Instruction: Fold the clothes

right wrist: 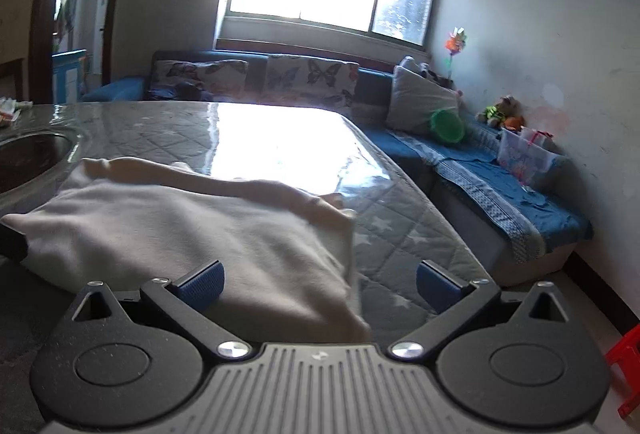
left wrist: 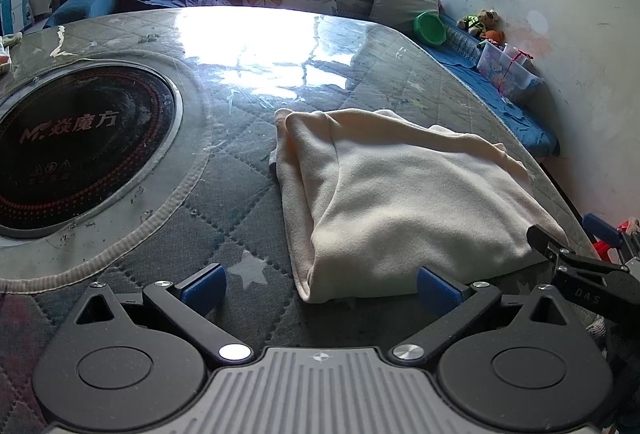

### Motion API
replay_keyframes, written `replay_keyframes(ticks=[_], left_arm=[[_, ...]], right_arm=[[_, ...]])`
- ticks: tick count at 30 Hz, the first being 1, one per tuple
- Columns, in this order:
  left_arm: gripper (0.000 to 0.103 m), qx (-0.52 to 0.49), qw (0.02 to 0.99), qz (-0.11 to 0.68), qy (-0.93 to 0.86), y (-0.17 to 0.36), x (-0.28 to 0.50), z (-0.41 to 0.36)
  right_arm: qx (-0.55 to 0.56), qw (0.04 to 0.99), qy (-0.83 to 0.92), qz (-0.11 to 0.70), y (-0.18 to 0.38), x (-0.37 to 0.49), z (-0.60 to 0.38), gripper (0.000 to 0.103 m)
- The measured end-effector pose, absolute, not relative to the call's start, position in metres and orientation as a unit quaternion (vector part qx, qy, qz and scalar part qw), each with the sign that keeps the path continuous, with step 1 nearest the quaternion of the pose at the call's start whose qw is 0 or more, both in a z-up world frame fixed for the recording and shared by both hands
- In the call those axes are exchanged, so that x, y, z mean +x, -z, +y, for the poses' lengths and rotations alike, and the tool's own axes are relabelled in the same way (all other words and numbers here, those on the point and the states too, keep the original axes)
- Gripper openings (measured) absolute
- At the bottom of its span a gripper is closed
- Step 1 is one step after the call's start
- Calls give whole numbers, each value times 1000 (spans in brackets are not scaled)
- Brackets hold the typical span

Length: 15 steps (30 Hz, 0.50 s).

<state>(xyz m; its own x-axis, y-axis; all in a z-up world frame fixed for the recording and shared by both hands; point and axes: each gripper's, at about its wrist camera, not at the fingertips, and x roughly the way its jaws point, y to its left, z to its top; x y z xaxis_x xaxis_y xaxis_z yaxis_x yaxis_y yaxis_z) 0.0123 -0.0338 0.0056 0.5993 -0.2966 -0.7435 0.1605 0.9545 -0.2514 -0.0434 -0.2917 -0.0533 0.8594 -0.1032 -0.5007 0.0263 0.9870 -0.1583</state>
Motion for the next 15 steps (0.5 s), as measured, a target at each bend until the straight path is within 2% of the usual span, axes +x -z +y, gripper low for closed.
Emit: replay_keyframes(ticks=[15], left_arm=[[103,-83,890,431,124,-7,14,-34]], right_arm=[[-48,957,66,278,61,-47,-315,103]])
